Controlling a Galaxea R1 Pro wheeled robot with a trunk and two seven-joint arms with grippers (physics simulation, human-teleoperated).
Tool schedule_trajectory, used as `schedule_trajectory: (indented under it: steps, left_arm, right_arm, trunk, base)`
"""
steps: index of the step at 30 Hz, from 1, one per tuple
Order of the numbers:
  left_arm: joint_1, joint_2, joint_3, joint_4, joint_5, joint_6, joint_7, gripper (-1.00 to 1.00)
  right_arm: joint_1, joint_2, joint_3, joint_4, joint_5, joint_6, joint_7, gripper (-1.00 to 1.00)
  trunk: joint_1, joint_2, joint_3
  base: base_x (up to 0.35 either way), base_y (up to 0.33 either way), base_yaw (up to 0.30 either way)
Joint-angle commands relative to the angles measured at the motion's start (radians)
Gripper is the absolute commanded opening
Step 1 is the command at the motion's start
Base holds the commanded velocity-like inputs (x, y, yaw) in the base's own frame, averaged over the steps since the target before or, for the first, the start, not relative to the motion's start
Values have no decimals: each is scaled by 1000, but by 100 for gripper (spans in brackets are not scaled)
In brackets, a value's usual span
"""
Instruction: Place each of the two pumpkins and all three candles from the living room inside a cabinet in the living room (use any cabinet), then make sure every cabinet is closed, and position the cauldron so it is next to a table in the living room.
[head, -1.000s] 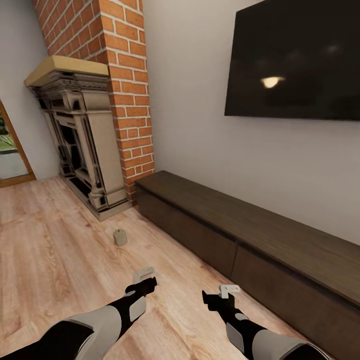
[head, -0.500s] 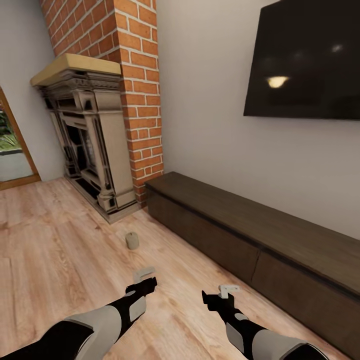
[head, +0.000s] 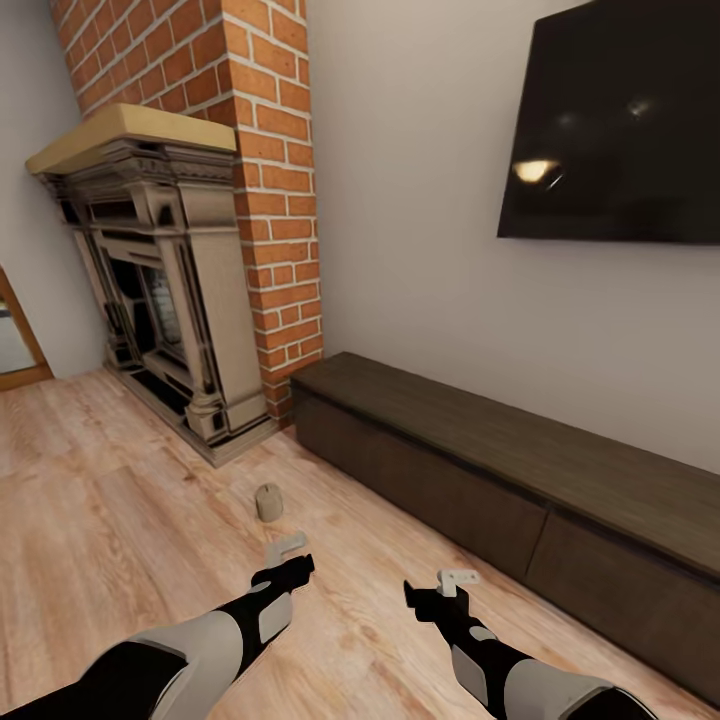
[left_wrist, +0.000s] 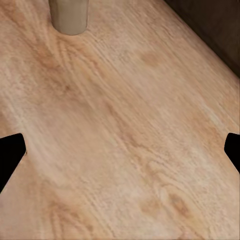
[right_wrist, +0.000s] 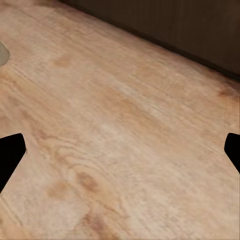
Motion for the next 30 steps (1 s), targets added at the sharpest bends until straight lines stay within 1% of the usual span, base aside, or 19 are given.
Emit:
schedule_trajectory:
  steps: [1,13,30]
  left_arm:
    - [-1,-1,-8,3,7,-6,1,100]
    - [-2,-1,-8,3,8,-6,0,100]
    - [-1,-1,-8,3,8,-6,0,100]
  right_arm:
    - [-1,0,4,3,-11,-5,6,100]
    - [-1,0,4,3,-12,-5,6,100]
    - [-1,0,3,2,-12,-5,6,100]
  trunk:
    - [0,0,0]
    - [0,0,1]
    - [0,0,1]
  base:
    - [170,316,-107]
    - [150,317,-29]
    - [13,326,-257]
